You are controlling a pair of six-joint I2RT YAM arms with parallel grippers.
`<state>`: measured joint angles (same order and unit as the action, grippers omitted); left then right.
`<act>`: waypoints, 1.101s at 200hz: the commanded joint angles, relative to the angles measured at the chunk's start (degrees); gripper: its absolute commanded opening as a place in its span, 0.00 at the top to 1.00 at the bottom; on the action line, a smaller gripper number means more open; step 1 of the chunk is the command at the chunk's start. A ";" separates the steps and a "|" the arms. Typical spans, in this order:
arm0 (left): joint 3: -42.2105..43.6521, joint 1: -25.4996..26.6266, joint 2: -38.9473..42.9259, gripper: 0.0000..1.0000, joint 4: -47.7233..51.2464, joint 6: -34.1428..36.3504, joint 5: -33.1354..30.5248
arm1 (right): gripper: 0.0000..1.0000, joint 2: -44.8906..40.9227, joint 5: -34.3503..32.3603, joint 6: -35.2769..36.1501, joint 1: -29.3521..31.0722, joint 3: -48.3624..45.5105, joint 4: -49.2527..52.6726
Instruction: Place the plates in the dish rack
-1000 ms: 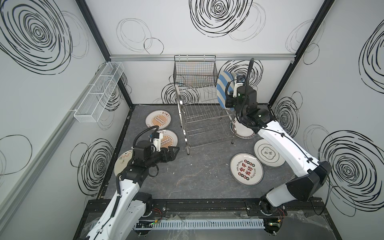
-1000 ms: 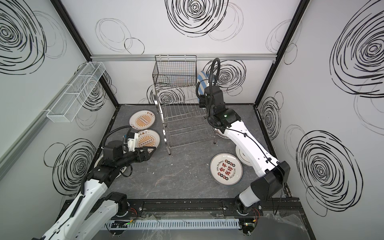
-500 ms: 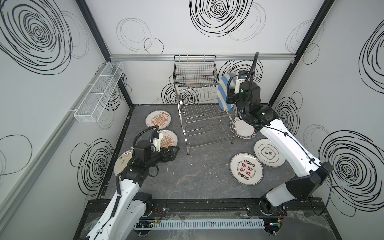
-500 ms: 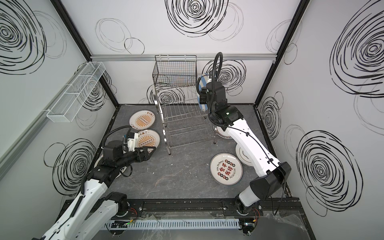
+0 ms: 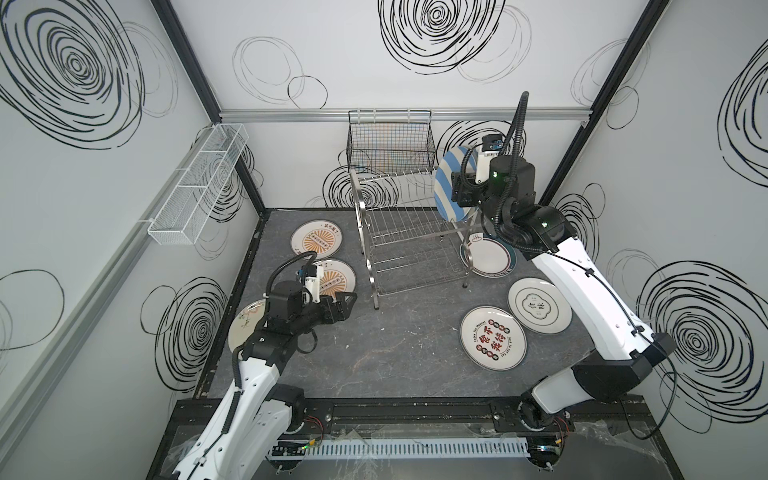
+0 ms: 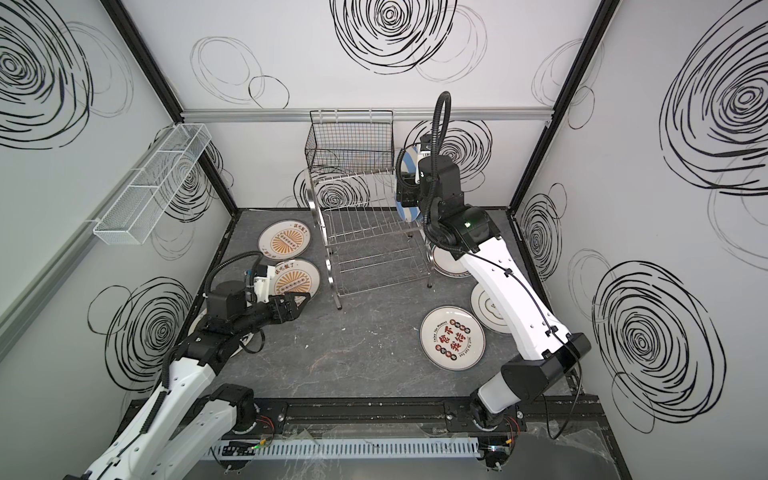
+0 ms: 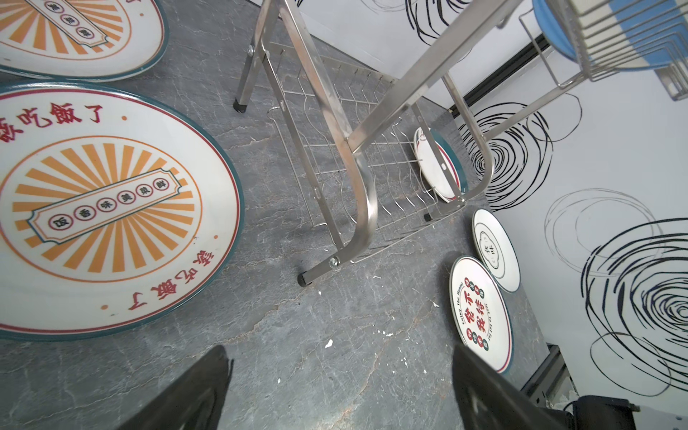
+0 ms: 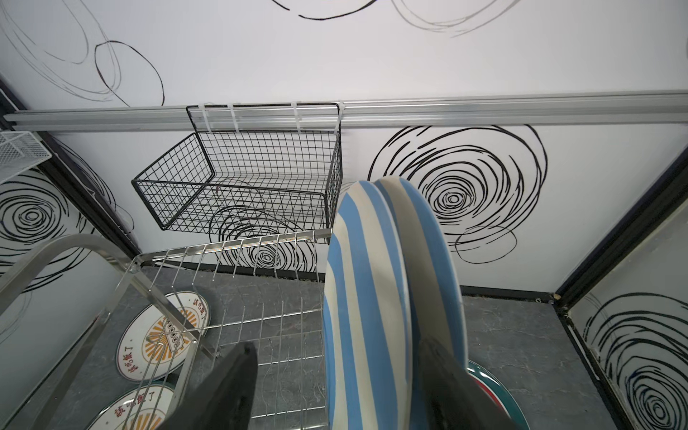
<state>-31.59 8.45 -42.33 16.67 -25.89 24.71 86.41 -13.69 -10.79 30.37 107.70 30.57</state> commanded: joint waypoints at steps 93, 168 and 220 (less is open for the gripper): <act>-2.87 3.81 -2.97 0.04 6.77 -1.93 -24.55 | 0.09 -21.91 24.13 -5.65 2.60 -19.40 8.85; -3.43 9.96 -9.34 0.04 12.52 -11.03 -43.07 | 0.00 -36.30 21.24 -21.77 21.86 -47.34 -0.29; -2.35 15.85 -14.42 0.04 14.30 -18.59 -53.62 | 0.00 -44.65 17.04 -28.02 29.20 -59.35 -3.78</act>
<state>-34.79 21.87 -55.59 29.63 -38.96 -20.95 44.47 6.50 -34.22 58.11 51.20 30.63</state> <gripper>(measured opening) 0.958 0.998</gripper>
